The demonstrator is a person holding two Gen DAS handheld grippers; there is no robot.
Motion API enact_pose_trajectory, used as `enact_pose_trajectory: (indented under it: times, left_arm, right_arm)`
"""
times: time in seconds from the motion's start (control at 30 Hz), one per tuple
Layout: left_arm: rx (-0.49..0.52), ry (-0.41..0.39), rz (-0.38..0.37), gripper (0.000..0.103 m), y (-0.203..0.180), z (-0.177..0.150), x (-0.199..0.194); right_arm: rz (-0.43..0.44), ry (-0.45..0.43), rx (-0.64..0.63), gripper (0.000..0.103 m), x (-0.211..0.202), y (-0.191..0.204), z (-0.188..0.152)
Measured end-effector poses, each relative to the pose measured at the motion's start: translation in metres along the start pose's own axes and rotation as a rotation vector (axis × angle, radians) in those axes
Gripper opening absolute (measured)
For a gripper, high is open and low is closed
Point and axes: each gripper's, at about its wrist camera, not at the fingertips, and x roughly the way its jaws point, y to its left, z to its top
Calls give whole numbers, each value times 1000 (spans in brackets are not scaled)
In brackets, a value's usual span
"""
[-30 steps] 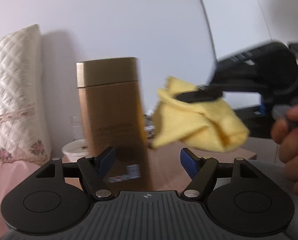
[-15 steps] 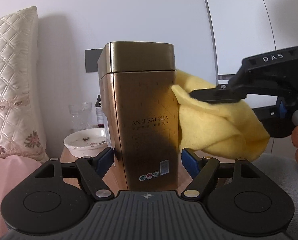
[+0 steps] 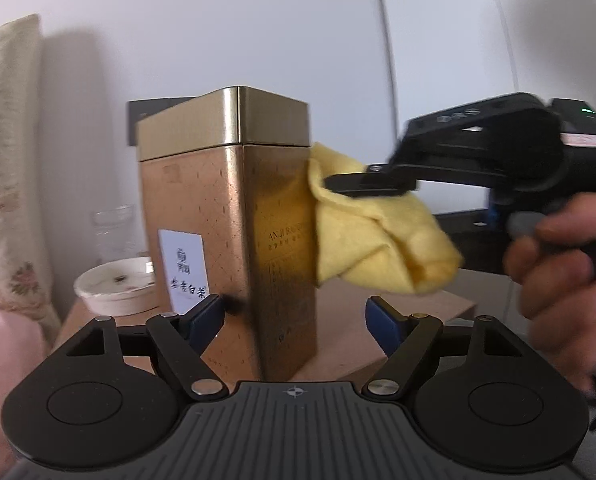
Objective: Clean container
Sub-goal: 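Rotate the gold tin with the left gripper to expose its labelled face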
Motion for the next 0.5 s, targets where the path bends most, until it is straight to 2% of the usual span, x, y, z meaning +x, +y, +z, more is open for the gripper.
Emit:
enact_pose_trajectory:
  times: [0.13, 0.2, 0.23, 0.27, 0.37, 0.47, 0.5]
  left_arm:
    - [-23, -12, -12, 82, 15, 0, -12]
    - [-67, -2, -32, 85, 40, 2, -17]
    - [-99, 14, -75, 92, 55, 2, -17]
    - [-115, 26, -131, 92, 70, 3, -17]
    - [-74, -8, -174, 93, 95, 5, -10]
    - [-90, 60, -310, 93, 123, 6, 16]
    - [-75, 75, -330, 93, 129, 5, 26]
  right_arm:
    - [-18, -30, 32, 21, -5, -9, 9]
    - [-20, -35, 41, 21, -6, -12, 10]
    - [-18, -32, 42, 21, -7, -12, 9]
    - [-15, -29, 43, 21, -7, -12, 7]
    - [-8, -19, 44, 22, -9, -13, 3]
    - [-10, -20, 40, 22, -9, -11, -1]
    - [-12, -20, 44, 22, -10, -11, -2]
